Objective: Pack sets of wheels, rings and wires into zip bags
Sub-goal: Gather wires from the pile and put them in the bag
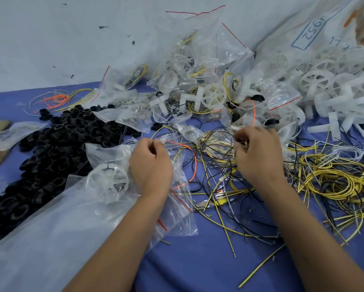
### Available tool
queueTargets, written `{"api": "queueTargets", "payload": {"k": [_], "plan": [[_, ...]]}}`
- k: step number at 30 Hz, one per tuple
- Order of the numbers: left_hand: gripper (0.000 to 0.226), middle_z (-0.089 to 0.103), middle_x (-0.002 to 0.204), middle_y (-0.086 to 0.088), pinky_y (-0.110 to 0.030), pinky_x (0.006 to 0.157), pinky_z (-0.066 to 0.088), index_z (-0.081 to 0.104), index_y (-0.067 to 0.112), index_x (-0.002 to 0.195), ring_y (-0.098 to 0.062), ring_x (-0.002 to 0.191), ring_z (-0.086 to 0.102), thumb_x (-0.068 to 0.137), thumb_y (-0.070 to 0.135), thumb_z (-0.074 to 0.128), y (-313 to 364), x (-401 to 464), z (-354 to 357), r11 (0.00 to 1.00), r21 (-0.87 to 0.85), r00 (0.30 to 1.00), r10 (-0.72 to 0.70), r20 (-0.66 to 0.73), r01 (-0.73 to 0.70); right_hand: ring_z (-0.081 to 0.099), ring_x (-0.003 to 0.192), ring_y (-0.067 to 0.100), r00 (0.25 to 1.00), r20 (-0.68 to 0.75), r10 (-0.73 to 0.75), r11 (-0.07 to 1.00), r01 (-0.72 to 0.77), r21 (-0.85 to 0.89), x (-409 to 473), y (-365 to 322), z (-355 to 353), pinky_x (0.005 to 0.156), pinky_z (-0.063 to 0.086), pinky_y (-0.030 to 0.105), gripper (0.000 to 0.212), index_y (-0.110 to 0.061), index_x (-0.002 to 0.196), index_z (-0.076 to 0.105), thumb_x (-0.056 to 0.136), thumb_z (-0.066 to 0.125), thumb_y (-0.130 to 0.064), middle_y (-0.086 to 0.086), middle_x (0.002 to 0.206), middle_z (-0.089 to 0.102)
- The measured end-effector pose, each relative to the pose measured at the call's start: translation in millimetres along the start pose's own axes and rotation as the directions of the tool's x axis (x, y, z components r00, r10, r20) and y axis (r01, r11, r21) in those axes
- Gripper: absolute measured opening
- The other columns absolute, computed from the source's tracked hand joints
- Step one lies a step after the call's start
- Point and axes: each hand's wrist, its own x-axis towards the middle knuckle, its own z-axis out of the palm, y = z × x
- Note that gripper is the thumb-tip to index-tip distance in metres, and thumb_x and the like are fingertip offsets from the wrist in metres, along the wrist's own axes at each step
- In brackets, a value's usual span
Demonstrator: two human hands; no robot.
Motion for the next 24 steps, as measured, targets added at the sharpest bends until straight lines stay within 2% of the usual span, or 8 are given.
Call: {"api": "queueTargets", "payload": {"k": [3, 6, 9, 11, 14, 20, 22, 24], "plan": [[0.028, 0.059, 0.066, 0.007, -0.007, 0.056, 0.034, 0.057, 0.019, 0.076, 0.0, 0.06, 0.049, 0.098, 0.036, 0.052, 1.0, -2.5, 0.7, 1.0, 0.009, 1.0, 0.011, 0.022, -0.011, 0.039, 0.123, 0.037, 0.989, 0.15, 0.002, 0.986, 0.023, -0.164, -0.1, 0.3, 5.4, 0.101, 0.035, 0.045, 0.043, -0.021, 0.138, 0.056, 0.097, 0.064, -0.03, 0.011, 0.131, 0.059], [0.029, 0.059, 0.066, 0.007, -0.007, 0.057, 0.034, 0.057, 0.018, 0.075, -0.001, 0.06, 0.05, 0.098, 0.035, 0.053, 1.2, -2.4, 0.4, 1.0, 0.003, 1.0, 0.009, 0.025, -0.009, 0.037, 0.131, 0.035, 0.971, 0.239, 0.012, 0.986, 0.027, -0.162, -1.7, -3.5, 10.7, 0.105, 0.029, 0.053, 0.053, -0.029, 0.145, 0.047, 0.097, 0.06, -0.047, 0.003, 0.141, 0.055], [0.028, 0.058, 0.067, 0.006, -0.022, 0.057, 0.032, 0.058, 0.017, 0.076, -0.002, 0.062, 0.049, 0.098, 0.033, 0.053, 2.0, -1.4, 0.4, 1.0, 0.009, 1.0, 0.003, 0.022, -0.003, 0.044, 0.126, 0.029, 0.955, 0.294, -0.037, 0.991, 0.072, -0.112, -2.0, -5.0, 10.0, 0.101, 0.029, 0.05, 0.061, -0.034, 0.137, 0.054, 0.086, 0.066, -0.063, -0.003, 0.133, 0.059], [0.027, 0.058, 0.066, 0.007, -0.027, 0.058, 0.026, 0.058, 0.017, 0.076, -0.001, 0.063, 0.049, 0.098, 0.032, 0.053, 2.8, -1.7, 0.3, 1.0, 0.003, 1.0, 0.005, 0.014, -0.005, 0.045, 0.124, 0.028, 0.945, 0.318, -0.079, 0.987, 0.119, -0.109, -3.4, -5.6, 10.0, 0.1, 0.029, 0.048, 0.063, -0.035, 0.132, 0.058, 0.079, 0.073, -0.064, -0.005, 0.129, 0.06], [0.028, 0.059, 0.067, 0.007, -0.026, 0.059, 0.028, 0.058, 0.018, 0.077, -0.001, 0.063, 0.05, 0.098, 0.033, 0.052, 3.0, -2.1, 0.3, 1.0, 0.007, 1.0, 0.008, 0.016, -0.008, 0.048, 0.118, 0.025, 0.947, 0.303, -0.108, 0.985, 0.143, -0.096, -4.7, -8.3, 11.2, 0.099, 0.03, 0.048, 0.053, -0.033, 0.124, 0.063, 0.079, 0.078, -0.057, -0.008, 0.121, 0.063], [0.029, 0.058, 0.064, 0.008, -0.019, 0.056, 0.032, 0.058, 0.018, 0.073, -0.001, 0.059, 0.053, 0.098, 0.032, 0.055, 3.5, -4.3, 1.0, 0.998, -0.044, 0.997, 0.04, 0.059, -0.038, 0.057, 0.105, 0.021, 0.973, 0.167, -0.159, 0.987, 0.162, -0.005, -6.9, -9.1, 10.5, 0.091, 0.02, 0.038, 0.012, -0.032, 0.096, 0.074, 0.086, 0.078, -0.039, -0.011, 0.096, 0.068], [0.03, 0.057, 0.063, 0.009, -0.013, 0.055, 0.035, 0.055, 0.021, 0.069, 0.002, 0.059, 0.053, 0.098, 0.031, 0.056, 3.1, -5.6, 1.7, 0.997, -0.05, 0.995, 0.07, 0.073, -0.066, 0.057, 0.103, 0.02, 0.979, 0.112, -0.168, 0.986, 0.168, 0.014, -5.6, -8.8, 8.2, 0.086, 0.015, 0.033, 0.011, -0.033, 0.09, 0.075, 0.087, 0.077, -0.043, -0.012, 0.091, 0.071], [0.032, 0.057, 0.063, 0.01, -0.013, 0.054, 0.033, 0.052, 0.023, 0.067, -0.001, 0.059, 0.051, 0.098, 0.03, 0.057, 1.7, -5.8, 2.6, 0.995, -0.067, 0.993, 0.086, 0.086, -0.08, 0.057, 0.1, 0.016, 0.975, 0.122, -0.186, 0.983, 0.184, 0.03, -4.0, -8.8, 7.1, 0.089, 0.019, 0.034, 0.023, -0.033, 0.087, 0.075, 0.086, 0.071, -0.056, -0.014, 0.088, 0.072]]}}
